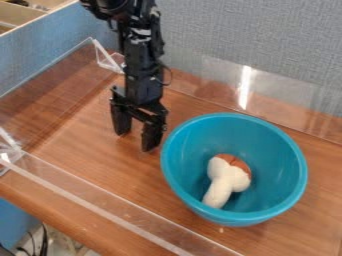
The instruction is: Remove the mushroom from inside the blue bowl and put it on the table
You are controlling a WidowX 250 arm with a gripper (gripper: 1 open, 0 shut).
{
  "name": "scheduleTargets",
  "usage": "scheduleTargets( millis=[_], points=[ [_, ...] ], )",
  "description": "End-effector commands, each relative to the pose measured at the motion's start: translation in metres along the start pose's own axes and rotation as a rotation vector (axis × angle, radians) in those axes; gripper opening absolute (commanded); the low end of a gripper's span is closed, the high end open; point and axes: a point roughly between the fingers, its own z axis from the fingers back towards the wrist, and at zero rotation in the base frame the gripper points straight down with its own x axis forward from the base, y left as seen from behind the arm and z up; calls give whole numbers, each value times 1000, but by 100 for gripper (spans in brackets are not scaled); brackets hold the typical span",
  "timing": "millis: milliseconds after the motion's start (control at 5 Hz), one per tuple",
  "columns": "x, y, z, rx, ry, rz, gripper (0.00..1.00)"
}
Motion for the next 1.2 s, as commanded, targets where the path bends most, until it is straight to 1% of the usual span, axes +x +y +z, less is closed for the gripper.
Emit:
scheduleTargets(
  millis=[0,200,400,600,800,1000],
  points=[
    [7,-2,37,32,-81,-14,100],
    [7,-6,50,28,-92,-16,100],
    [9,-11,50,27,-103,-23,100],
    [15,-22,57,23,-115,5,100],
    [19,-26,61,18,-121,48,100],
    [18,-27,60,19,-118,18,100]
  ],
)
